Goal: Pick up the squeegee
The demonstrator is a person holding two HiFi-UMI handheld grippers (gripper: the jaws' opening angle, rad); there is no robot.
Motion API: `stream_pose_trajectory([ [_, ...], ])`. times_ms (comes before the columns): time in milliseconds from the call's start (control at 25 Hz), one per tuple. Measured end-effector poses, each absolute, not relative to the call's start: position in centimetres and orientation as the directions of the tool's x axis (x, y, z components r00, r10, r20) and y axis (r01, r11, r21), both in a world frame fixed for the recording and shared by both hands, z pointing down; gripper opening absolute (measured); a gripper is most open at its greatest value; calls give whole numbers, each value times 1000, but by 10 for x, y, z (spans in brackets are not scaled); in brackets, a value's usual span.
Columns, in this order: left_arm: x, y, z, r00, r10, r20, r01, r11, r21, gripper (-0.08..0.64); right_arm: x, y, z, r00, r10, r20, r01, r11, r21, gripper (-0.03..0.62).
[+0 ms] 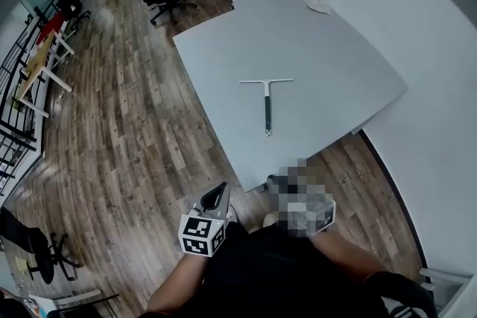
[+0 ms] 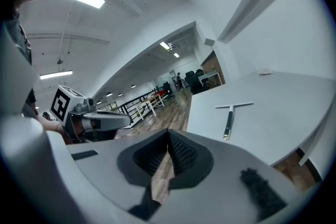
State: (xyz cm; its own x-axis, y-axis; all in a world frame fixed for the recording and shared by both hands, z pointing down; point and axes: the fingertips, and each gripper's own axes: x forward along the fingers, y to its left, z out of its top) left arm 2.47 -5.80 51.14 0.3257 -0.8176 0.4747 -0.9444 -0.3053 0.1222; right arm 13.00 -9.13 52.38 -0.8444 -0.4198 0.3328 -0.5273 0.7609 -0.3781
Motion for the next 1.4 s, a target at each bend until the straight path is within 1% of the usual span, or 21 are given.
stream_pose_trajectory([
  [240, 42, -84, 515, 385, -784, 487, -919, -375, 122, 6, 142, -107, 532, -826, -451, 338, -559, 733, -388, 6],
  [400, 53, -104, 517, 444, -754, 484, -889, -436, 137, 8, 153, -118, 538, -792, -495, 356, -608, 694, -387, 6],
  [560, 56, -126, 526, 488, -723, 489, -867, -464, 179, 6, 159, -132, 550, -760, -523, 387, -649, 650, -396, 6],
  [720, 54, -154, 533, 506, -707, 495, -855, -485, 183, 6, 161, -151, 561, -730, -533, 429, -682, 615, -397, 6],
  [1080, 25, -209, 561, 533, -665, 523, -828, -538, 161, 6, 134, -222, 582, -620, -585, 523, -771, 580, -265, 10],
  [1200, 16, -228, 578, 541, -647, 537, -822, -541, 177, 6, 127, -251, 593, -582, -604, 545, -798, 553, -239, 36],
  [1400, 5, -254, 607, 559, -608, 564, -811, -543, 218, 6, 117, -291, 614, -519, -616, 592, -835, 512, -200, 51],
])
